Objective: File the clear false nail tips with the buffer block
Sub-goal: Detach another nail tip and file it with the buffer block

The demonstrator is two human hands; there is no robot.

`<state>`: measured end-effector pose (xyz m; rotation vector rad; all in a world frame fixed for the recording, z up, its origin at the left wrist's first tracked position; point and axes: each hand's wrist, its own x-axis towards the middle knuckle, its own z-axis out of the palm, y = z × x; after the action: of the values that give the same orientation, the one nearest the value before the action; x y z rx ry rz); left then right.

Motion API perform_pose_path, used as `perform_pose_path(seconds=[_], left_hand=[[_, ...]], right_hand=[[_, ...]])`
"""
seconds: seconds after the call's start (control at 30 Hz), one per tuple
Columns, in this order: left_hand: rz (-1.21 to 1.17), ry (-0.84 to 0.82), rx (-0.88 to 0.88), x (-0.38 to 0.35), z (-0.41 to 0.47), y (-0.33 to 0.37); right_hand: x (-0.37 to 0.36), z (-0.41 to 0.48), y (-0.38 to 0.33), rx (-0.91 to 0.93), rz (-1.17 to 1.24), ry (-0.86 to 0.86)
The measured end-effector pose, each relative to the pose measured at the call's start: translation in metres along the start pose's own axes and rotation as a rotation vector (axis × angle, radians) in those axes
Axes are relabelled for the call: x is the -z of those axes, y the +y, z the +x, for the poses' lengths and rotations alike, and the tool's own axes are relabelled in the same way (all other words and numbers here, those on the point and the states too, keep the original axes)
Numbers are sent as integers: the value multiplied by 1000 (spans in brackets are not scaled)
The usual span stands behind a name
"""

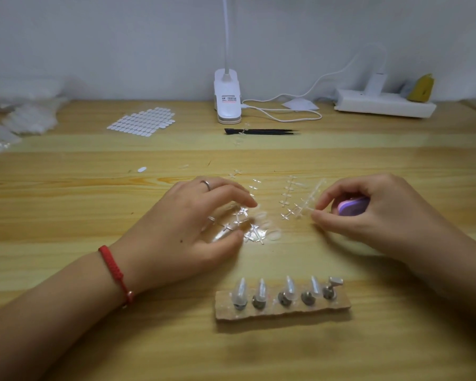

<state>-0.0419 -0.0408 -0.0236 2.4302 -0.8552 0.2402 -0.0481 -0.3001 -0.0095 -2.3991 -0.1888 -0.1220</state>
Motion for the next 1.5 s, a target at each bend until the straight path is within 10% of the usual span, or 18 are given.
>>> perform_pose_path(seconds=[0.53,0.87,1.5], left_hand=[[-337,337,35,9,6,10],[-896,82,293,4,7,33],[-695,148,343,4,9,27]], right_hand=[[-12,-11,-22,238,138,16],[-18,-14,-43,-15,591,-152],[-16,-12,-38,-33,605,-83]])
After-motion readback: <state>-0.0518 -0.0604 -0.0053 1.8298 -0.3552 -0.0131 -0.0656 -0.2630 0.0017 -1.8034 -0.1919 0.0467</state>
